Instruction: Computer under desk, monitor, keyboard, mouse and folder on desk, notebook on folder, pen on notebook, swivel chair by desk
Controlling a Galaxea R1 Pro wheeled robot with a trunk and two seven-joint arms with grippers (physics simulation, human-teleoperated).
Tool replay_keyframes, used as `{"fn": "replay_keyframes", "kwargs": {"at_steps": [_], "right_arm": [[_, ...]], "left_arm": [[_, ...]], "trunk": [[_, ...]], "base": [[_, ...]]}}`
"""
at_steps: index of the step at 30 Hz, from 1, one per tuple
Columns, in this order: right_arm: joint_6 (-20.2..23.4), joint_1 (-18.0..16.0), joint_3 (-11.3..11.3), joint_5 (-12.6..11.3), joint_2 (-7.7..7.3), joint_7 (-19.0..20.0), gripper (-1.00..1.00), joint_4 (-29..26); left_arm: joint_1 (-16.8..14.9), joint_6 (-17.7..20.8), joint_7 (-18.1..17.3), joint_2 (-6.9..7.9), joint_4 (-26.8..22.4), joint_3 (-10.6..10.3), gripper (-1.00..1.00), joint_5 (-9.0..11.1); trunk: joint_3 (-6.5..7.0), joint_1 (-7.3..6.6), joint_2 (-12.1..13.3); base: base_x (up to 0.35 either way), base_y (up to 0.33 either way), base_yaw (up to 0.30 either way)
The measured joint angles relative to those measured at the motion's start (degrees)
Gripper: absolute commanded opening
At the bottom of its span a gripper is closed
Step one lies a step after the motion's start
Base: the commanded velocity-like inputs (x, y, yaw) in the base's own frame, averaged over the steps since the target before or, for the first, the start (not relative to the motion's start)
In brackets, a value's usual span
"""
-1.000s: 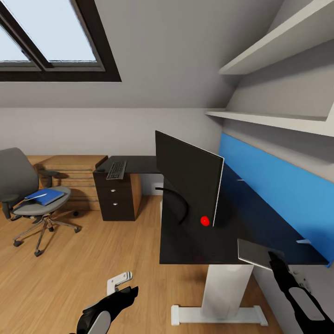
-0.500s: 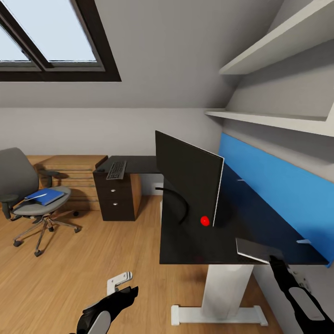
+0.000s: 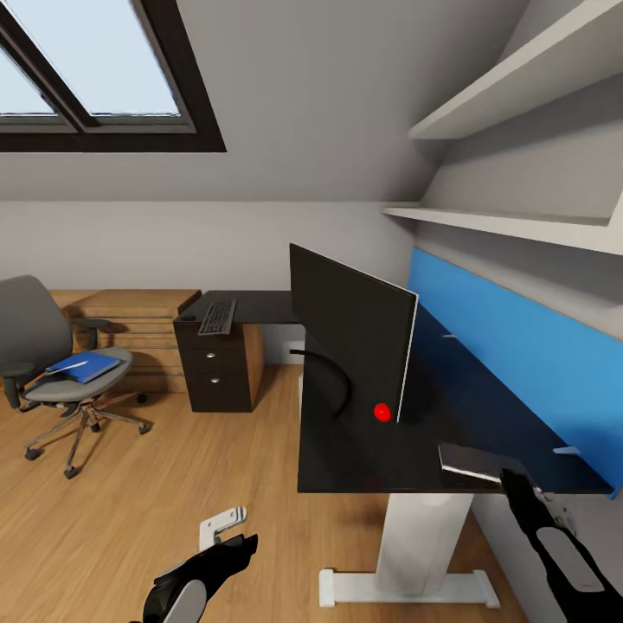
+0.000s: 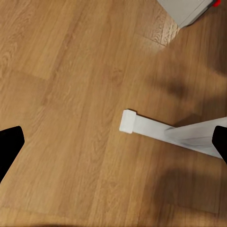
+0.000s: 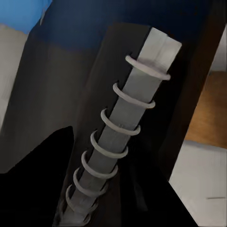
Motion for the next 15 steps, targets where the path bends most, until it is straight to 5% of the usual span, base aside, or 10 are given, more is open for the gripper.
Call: {"fn": "replay_keyframes", "kwargs": {"at_steps": [3, 15], "right_arm": [[0.0, 0.2, 0.2, 0.1, 0.33, -0.1, -1.00, -6.7], [0.1, 0.4, 0.3, 0.1, 0.42, -0.1, -1.00, -9.4]], "left_arm": [[0.0, 0.0, 0.1, 0.00, 0.1, 0.0, 1.00, 0.0], [0.0, 0.0, 0.1, 0.00, 0.1, 0.0, 1.00, 0.0]], "trunk": [[0.00, 0.00, 0.0], [0.00, 0.00, 0.0]], "base": [[0.000, 0.000, 0.000], [0.000, 0.000, 0.000]]}}
